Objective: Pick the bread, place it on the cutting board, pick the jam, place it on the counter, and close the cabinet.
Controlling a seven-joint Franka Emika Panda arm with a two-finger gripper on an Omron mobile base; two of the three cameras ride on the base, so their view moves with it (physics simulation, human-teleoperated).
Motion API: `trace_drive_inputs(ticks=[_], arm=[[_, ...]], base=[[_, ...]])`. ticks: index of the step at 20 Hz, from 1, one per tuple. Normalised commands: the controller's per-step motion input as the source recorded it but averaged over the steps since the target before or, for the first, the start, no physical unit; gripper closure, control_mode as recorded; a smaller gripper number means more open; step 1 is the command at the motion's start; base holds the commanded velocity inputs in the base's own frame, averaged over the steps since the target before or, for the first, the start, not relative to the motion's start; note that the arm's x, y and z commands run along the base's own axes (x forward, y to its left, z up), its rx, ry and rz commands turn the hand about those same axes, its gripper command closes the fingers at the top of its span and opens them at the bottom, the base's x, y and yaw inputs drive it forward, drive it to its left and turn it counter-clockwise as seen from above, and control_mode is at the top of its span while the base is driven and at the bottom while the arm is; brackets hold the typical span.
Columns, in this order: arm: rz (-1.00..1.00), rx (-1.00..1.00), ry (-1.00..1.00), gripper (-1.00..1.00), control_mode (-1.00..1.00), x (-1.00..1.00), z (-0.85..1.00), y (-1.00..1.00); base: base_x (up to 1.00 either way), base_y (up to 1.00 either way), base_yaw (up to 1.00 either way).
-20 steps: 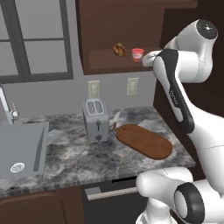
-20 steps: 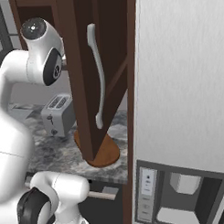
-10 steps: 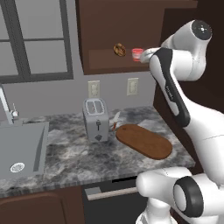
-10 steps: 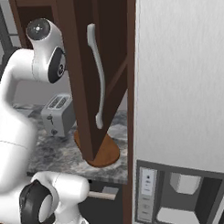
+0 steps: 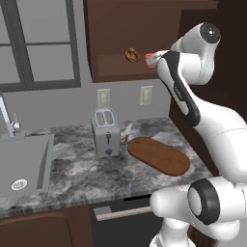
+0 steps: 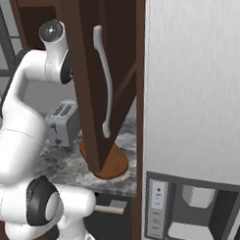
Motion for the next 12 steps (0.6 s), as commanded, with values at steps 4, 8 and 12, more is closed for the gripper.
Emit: trace_drive_inputs(ticks=[4,8,12], arm=[[0.0,0.0,0.0,-1.0,-1.0,0.39,0.0,0.0],[0.0,0.0,0.0,-1.0,-1.0,0.36,0.0,0.0],[0.0,0.0,0.0,-1.0,-1.0,0.35,0.0,0.0]], base=[[0.0,0.0,0.0],[0.0,0.0,0.0],[0.0,0.0,0.0]])
